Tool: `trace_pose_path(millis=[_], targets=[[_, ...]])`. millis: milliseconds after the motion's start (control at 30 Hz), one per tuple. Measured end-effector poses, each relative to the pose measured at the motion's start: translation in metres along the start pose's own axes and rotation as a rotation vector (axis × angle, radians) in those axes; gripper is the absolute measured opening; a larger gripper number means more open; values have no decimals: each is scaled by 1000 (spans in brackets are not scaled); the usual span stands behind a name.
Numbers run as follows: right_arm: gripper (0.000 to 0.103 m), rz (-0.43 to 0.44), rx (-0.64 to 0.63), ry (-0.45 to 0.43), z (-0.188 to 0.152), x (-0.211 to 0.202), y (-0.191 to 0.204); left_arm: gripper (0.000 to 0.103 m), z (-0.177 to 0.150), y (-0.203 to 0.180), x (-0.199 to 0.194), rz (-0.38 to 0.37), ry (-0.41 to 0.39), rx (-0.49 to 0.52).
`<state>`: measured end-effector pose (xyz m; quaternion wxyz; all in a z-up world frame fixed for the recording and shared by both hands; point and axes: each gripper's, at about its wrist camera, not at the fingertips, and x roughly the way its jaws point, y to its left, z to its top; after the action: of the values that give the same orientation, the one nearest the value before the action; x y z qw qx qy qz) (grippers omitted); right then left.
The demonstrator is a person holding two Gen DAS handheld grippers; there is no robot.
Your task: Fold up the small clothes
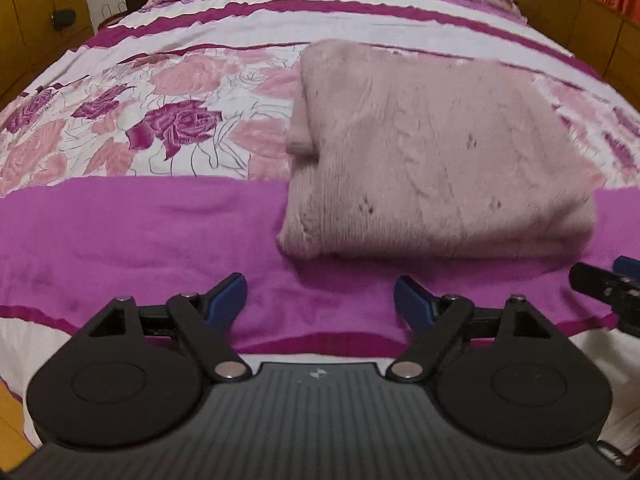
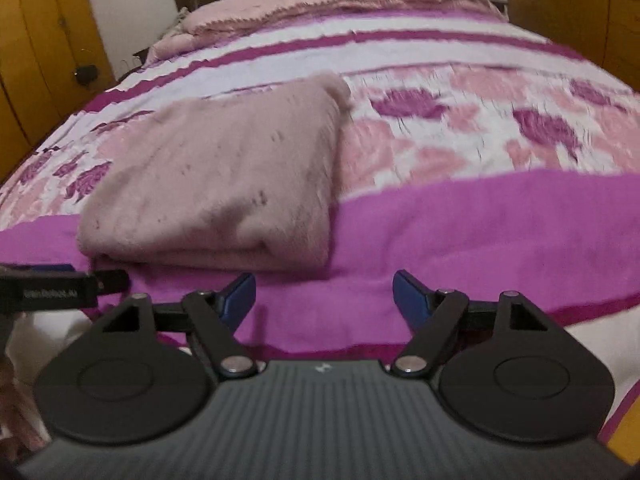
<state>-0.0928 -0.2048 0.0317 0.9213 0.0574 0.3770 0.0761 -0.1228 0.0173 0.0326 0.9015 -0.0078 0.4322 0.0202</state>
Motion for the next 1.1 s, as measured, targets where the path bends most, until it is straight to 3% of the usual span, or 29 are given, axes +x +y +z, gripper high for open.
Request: trace_pose_path(millis=[167, 300, 467, 1100], targets=[[78, -24, -7, 1, -9, 8, 3, 92, -5, -6, 4, 16, -9, 31], [86, -36, -61, 2, -12, 13, 12, 95, -7, -6, 9, 17, -7, 37], [90, -36, -77, 6, -13, 16, 13, 97, -9, -8, 11, 17, -12, 53], [92, -40, -85, 7, -15, 19, 16, 99, -10, -9, 15, 17, -9, 80]])
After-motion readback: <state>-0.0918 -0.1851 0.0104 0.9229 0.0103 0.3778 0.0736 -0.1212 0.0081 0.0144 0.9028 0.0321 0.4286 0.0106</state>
